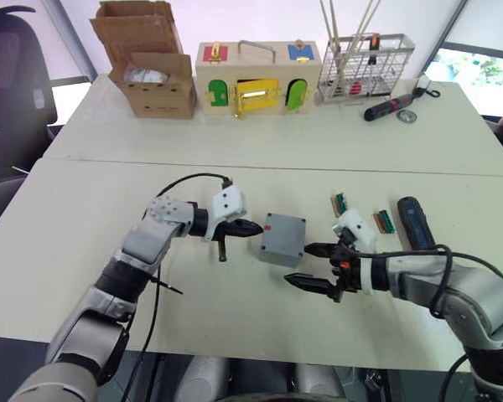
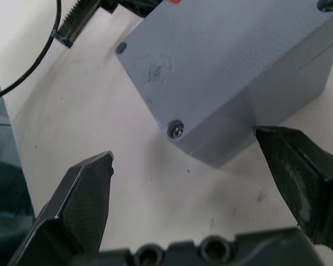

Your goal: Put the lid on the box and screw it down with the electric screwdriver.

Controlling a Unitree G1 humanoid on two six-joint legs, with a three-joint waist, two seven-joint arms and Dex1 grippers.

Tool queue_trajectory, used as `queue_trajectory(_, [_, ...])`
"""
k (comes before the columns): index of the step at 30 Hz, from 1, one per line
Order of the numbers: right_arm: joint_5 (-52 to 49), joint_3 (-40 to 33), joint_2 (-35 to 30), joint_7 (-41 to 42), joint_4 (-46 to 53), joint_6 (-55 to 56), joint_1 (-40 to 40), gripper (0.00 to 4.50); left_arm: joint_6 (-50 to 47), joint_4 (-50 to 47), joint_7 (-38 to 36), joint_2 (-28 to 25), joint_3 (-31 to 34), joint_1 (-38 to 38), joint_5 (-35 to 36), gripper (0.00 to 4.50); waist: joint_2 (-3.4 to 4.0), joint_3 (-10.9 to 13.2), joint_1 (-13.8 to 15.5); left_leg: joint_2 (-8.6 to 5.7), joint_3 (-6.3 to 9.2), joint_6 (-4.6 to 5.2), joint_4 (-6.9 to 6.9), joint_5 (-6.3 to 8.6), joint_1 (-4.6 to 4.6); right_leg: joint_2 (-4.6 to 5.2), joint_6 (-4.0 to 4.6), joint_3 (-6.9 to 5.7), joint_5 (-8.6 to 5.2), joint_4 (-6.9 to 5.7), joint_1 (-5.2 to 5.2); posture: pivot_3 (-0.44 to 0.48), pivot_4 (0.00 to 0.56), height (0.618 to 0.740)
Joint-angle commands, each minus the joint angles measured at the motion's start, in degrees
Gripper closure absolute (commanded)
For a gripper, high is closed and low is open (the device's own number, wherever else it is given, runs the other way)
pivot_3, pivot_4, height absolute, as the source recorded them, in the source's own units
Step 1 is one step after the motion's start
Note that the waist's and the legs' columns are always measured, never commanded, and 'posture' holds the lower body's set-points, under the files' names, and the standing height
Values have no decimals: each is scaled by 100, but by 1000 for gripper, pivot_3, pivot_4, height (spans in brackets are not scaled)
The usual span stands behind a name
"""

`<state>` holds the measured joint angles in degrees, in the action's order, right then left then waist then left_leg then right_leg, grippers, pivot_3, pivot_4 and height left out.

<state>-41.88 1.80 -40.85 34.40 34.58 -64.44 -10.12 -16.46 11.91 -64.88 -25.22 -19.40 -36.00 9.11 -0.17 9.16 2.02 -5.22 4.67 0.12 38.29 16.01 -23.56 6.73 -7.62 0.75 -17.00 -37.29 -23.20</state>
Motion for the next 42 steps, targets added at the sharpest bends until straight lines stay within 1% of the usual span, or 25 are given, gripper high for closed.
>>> queue_trajectory(1, [-230,152,276,-132,330,-105,-104,16,477,453,-125,403,-35,-372,-10,4500,0,0,0,0,0,0,0,0,0,0,0,0,0,-2,0,0,150,740])
queue_trajectory(4, [-283,182,331,-226,548,-251,-40,16,599,1001,76,813,190,-606,73,4500,-2,1,19,0,1,0,1,0,0,-1,0,-2,0,-2,1,0,150,740])
queue_trajectory(6, [-337,143,308,-277,670,-336,-7,16,737,1203,115,911,279,-660,34,4500,-2,1,4,-3,1,1,2,0,0,1,0,-2,0,-1,2,0,150,740])
queue_trajectory(8, [-377,-91,133,-305,827,-386,69,16,905,1293,145,863,297,-637,-114,4500,-5,2,-31,-3,-1,2,1,1,0,1,0,-2,0,-1,1,0,150,740])
queue_trajectory(10, [-153,-473,-240,-251,828,-154,100,16,939,1161,223,638,374,-532,-226,4500,-5,2,-86,-1,-2,2,-3,1,0,0,0,-2,0,-1,-3,0,150,740])
queue_trajectory(12, [64,-636,-663,-62,675,76,79,16,947,938,216,357,419,-387,-288,4500,-4,2,-143,0,-1,1,-5,0,0,0,0,-3,0,-2,-3,0,150,740])
queue_trajectory(15, [175,-590,-1199,365,516,308,85,16,939,585,200,-33,436,-140,-370,4500,-4,2,-166,4,-2,2,-8,0,3,-4,0,-3,0,-3,-5,0,150,740])
queue_trajectory(18, [330,-396,-1442,662,320,589,17,16,826,218,207,-319,471,80,-394,4500,-5,2,-142,6,-1,1,-9,0,4,-3,0,-3,0,-3,-3,0,150,740])
queue_trajectory(22, [800,123,-1241,783,-285,1101,-389,16,308,-551,-25,-586,460,417,-126,4500,-6,2,-140,2,-3,2,-2,0,4,1,0,-1,0,-2,2,0,150,740])
queue_trajectory(25, [988,426,-1025,907,-603,1331,-596,16,-90,-1017,-117,-611,396,597,43,4500,-6,2,-126,3,-1,1,-2,0,4,0,0,-1,0,-3,2,0,150,740])
queue_trajectory(28, [1186,759,-873,1086,-838,1517,-733,16,-258,-1183,-125,-575,238,670,-4,4500,-6,2,-135,2,-1,1,-2,0,4,0,0,-1,0,-3,1,0,150,740])
queue_trajectory(31, [1164,943,-804,1295,-830,1509,-746,16,-306,-1226,-216,-478,100,690,40,4500,-6,2,-136,3,-1,1,-3,0,4,-1,0,-2,0,-3,1,0,150,740])
queue_trajectory(34, [1045,951,-795,1419,-631,1393,-657,16,-194,-1076,-268,-410,-16,665,-43,4500,-6,2,-134,3,-1,1,-3,0,4,0,0,-2,0,-3,1,0,150,740])
queue_trajectory(38, [964,912,-714,1266,-180,1219,-370,16,117,-623,-123,-192,-54,496,-195,4500,-6,2,-131,4,1,1,-4,0,4,-1,0,-3,0,-4,0,0,150,740])
queue_trajectory(42, [931,805,-650,1152,-15,1061,-217,16,185,-533,-187,-121,-54,468,-184,4500,-6,1,-128,3,1,1,-2,0,4,0,0,-2,0,-4,2,0,150,740])
